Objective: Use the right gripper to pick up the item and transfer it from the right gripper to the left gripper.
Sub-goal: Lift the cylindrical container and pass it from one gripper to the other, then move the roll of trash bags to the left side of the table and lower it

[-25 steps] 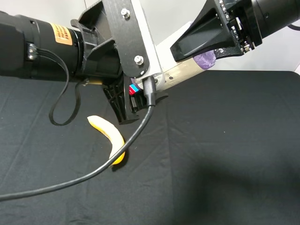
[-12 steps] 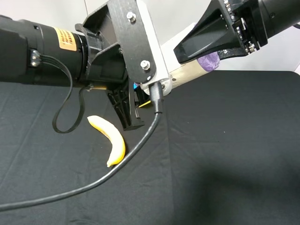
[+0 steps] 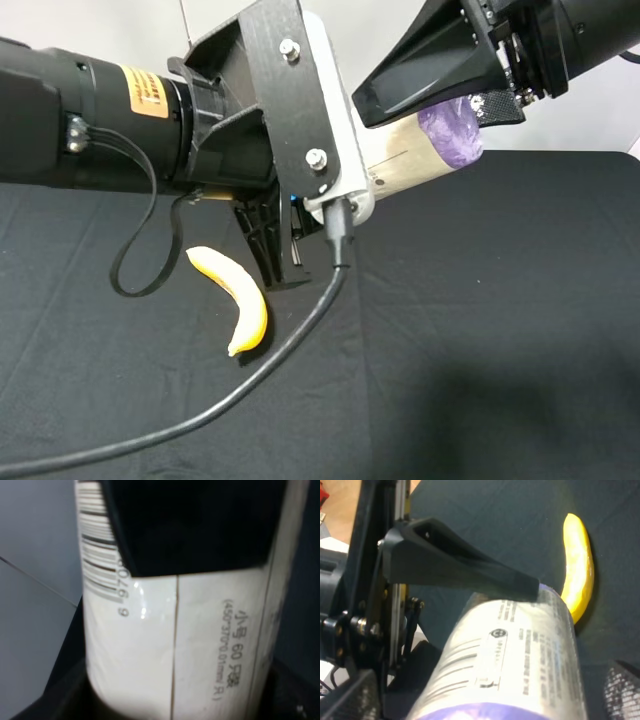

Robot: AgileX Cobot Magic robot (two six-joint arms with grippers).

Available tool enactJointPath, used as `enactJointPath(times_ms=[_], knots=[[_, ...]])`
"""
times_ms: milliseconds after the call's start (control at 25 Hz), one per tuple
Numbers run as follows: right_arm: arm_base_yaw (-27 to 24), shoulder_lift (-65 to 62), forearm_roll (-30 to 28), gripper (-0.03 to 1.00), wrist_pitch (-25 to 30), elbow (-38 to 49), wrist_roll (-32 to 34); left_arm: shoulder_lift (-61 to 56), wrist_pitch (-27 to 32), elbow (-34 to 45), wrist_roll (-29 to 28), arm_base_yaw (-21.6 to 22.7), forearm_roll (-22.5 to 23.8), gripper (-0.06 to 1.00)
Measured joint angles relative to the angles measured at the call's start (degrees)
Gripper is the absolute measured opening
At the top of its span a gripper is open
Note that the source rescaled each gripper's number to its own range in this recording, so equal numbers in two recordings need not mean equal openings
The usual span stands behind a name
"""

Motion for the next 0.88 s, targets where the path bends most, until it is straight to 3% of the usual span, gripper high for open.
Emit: enactJointPath(times_ms=[280, 560, 720, 880], knots=[[0.0, 0.0, -0.33, 1.0, 1.06, -1.24, -0.04, 0.0, 0.0, 0.0, 0.13, 0.0, 0.06, 0.01], [0.0, 0.0, -3.95, 1.0, 1.75, -9.92, 0.95, 0.0, 0.0, 0.0, 0.13, 0.0, 0.18, 0.01], [0.0, -0.04, -9.36, 1.0, 1.38, -14.84, 3.71, 0.0, 0.0, 0.0, 0.13, 0.0, 0.18, 0.01], [0.0, -0.11, -18.58, 1.0, 1.51, -18.93, 8.86, 0.0, 0.0, 0.0, 0.13, 0.0, 0.18, 0.01]])
